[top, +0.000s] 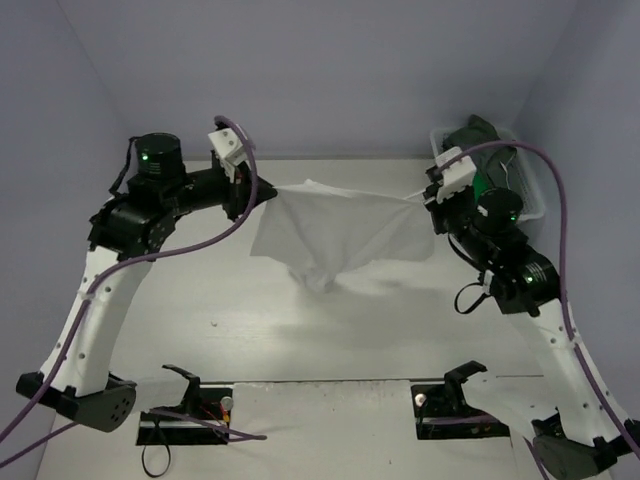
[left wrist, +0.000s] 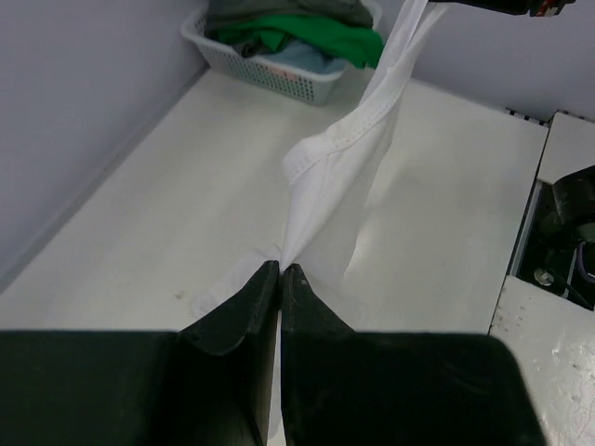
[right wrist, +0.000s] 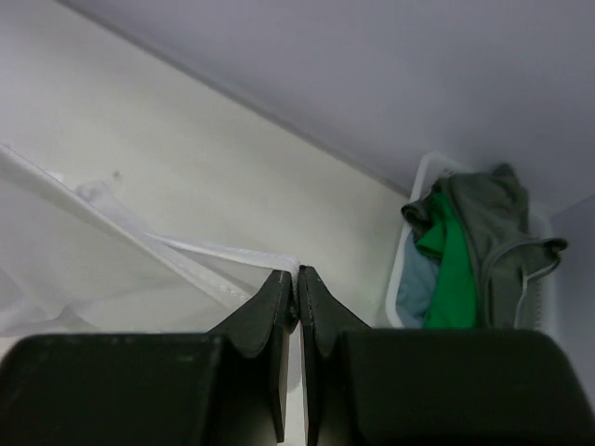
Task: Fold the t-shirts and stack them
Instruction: Move the tshirt to the center of the board
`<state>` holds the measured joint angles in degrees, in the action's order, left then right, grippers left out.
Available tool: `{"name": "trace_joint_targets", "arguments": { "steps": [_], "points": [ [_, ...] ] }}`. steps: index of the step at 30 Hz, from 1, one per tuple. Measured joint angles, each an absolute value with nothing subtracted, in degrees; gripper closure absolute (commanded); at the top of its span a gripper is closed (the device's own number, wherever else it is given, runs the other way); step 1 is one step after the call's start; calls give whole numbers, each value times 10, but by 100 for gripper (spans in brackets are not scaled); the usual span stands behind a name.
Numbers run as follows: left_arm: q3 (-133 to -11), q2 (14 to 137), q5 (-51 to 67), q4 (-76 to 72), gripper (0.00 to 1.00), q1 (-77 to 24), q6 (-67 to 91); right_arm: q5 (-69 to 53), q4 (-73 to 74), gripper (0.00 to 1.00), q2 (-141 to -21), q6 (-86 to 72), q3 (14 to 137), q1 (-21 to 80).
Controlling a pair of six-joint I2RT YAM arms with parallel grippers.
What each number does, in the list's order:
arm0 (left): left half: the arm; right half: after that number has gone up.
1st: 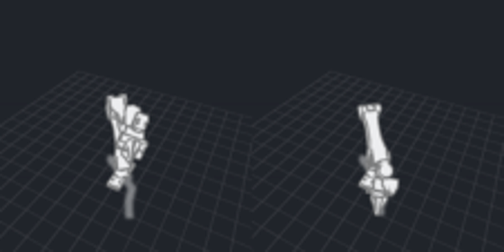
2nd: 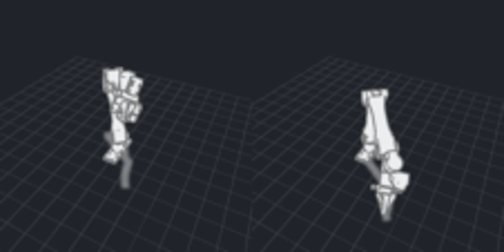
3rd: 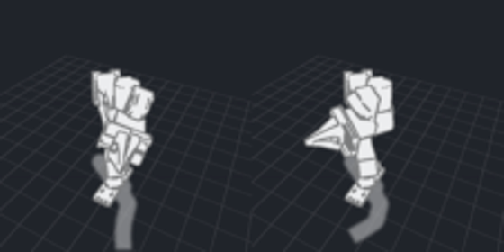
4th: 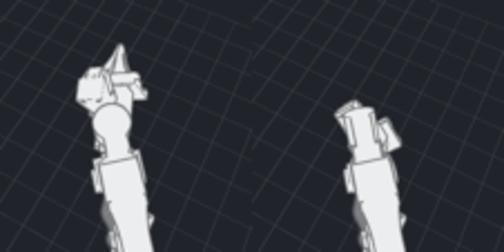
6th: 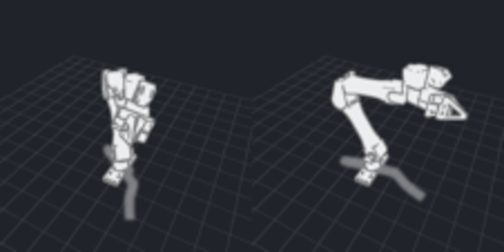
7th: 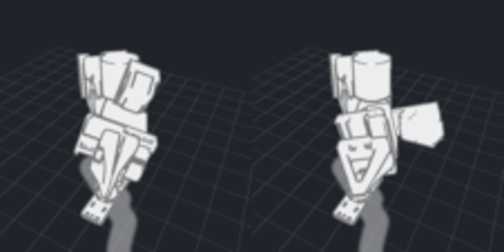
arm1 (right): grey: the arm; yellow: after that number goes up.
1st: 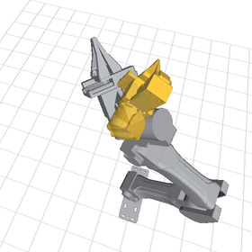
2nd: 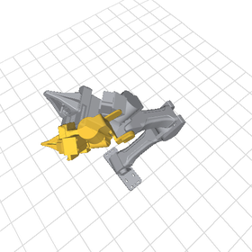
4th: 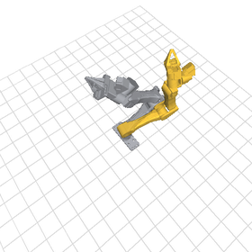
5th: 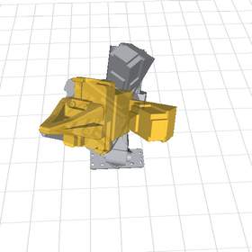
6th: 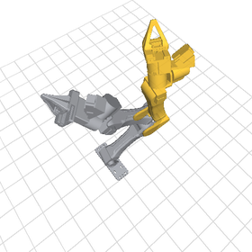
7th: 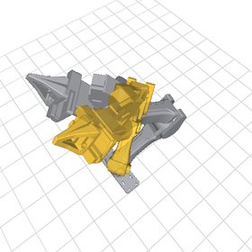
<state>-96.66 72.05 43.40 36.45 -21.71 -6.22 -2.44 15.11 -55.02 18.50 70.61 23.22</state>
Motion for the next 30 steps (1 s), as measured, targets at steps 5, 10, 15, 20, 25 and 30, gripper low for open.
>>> {"name": "trace_joint_targets", "arguments": {
  "steps": [5,10,15,20,25,30],
  "points": [
    [-1013,662,462,383,100,-204,-73,-25,139,100,-503,182,758,233],
    [-1049,634,491,387,100,-186,-71,-25,138,100,-490,174,814,233],
    [-1066,613,511,375,100,-159,-45,-14,162,100,-493,176,885,224],
    [-1079,598,538,321,100,-134,20,-31,185,100,-500,162,956,215],
    [-1058,584,562,257,99,-118,89,-81,204,100,-508,141,994,195],
    [-984,557,570,219,99,-116,113,-101,234,100,-518,142,1001,194]
  ]
}}
